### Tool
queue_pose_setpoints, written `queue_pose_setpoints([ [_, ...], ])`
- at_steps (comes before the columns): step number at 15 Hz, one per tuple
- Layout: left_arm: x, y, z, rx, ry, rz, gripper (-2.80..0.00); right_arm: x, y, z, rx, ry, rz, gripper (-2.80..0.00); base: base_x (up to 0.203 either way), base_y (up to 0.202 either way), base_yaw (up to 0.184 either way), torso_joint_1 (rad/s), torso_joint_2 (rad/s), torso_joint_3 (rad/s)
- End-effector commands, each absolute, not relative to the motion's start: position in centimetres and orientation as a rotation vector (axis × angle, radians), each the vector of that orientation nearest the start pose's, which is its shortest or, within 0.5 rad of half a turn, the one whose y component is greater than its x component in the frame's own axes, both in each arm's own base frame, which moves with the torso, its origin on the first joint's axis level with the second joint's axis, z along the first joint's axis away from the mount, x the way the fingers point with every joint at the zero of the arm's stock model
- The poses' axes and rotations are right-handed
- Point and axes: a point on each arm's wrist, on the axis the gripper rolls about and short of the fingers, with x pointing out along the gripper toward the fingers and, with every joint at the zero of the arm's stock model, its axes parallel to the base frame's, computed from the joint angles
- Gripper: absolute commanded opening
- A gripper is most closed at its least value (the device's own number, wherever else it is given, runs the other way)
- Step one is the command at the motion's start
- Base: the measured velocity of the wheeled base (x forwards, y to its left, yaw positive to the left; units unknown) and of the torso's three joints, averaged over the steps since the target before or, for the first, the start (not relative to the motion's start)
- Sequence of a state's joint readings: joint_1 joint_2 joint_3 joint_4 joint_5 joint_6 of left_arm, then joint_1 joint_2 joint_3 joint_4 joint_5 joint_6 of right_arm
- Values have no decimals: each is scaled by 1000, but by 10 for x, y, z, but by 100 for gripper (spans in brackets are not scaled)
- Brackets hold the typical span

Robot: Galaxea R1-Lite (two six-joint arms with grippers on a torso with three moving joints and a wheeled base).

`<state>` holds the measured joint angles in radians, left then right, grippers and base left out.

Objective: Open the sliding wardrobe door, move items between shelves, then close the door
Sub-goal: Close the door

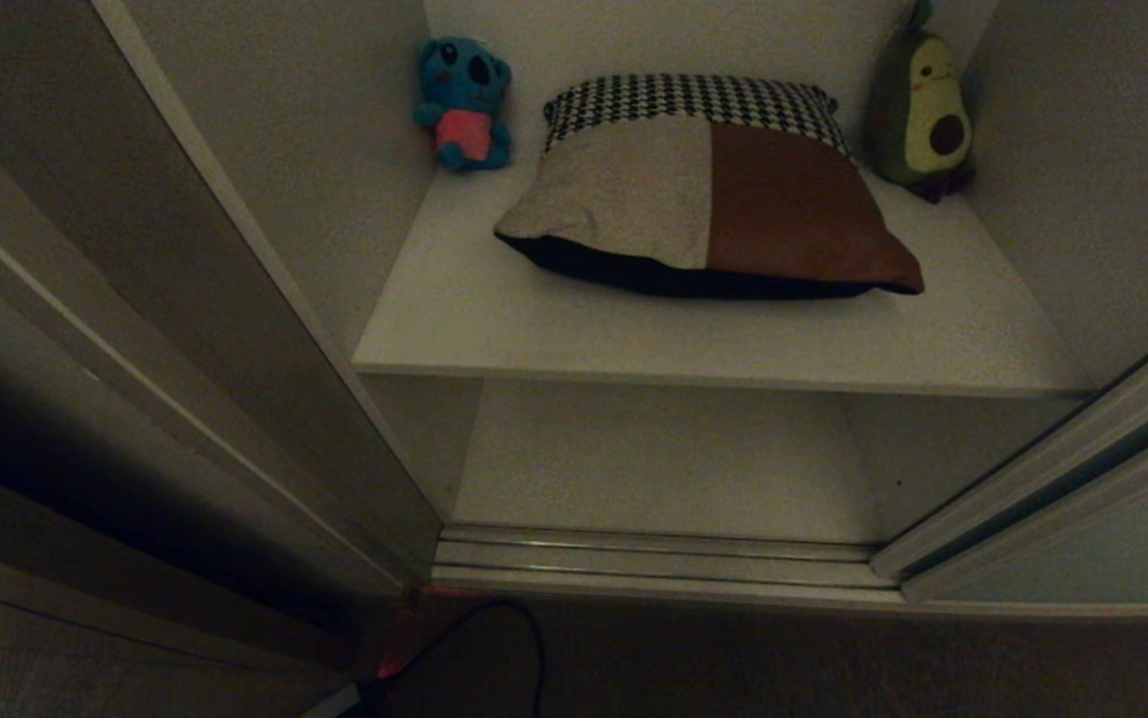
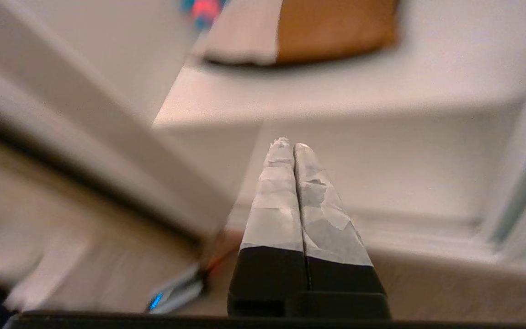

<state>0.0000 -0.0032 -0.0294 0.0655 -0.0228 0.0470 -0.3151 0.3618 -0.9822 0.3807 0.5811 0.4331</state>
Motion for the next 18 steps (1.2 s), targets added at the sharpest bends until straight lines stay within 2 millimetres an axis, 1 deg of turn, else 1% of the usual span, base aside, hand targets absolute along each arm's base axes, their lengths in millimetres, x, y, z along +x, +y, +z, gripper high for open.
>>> queue_pose_setpoints([
  [1,-25,-1,77,47,38,-24,-280,-78,43,321,299,-201,269,-280,0,0,0,0,0,0],
  [3,-25,-1,77,47,36,-24,-280,-92,50,347,216,-319,248,-280,0,0,0,0,0,0],
  [4,-25,-1,77,47,38,-24,-280,-95,54,356,174,-382,211,-280,0,0,0,0,0,0],
  [5,-25,-1,77,47,36,-24,-280,-93,57,361,151,-419,158,-280,0,0,0,0,0,0],
  [8,-25,-1,77,47,38,-24,-280,-85,67,372,73,-524,24,-280,0,0,0,0,0,0],
  [10,-25,-1,77,47,36,-24,-280,-85,71,373,14,-599,1,-280,0,0,0,0,0,0],
  [12,-25,-1,77,47,36,-24,-280,-81,76,375,-22,-639,-64,-280,0,0,0,0,0,0],
  [14,-25,-1,77,47,35,-24,-280,-69,77,379,-29,-666,-226,-280,0,0,0,0,0,0],
  [16,-25,-1,77,47,38,-24,-280,-60,78,391,-54,-687,-331,-280,0,0,0,0,0,0],
  [17,-25,-1,77,47,38,-24,-280,-61,81,397,-71,-705,-345,-280,0,0,0,0,0,0],
  [18,-25,-1,77,47,37,-24,-280,-64,83,398,-84,-710,-342,-280,0,0,0,0,0,0],
])
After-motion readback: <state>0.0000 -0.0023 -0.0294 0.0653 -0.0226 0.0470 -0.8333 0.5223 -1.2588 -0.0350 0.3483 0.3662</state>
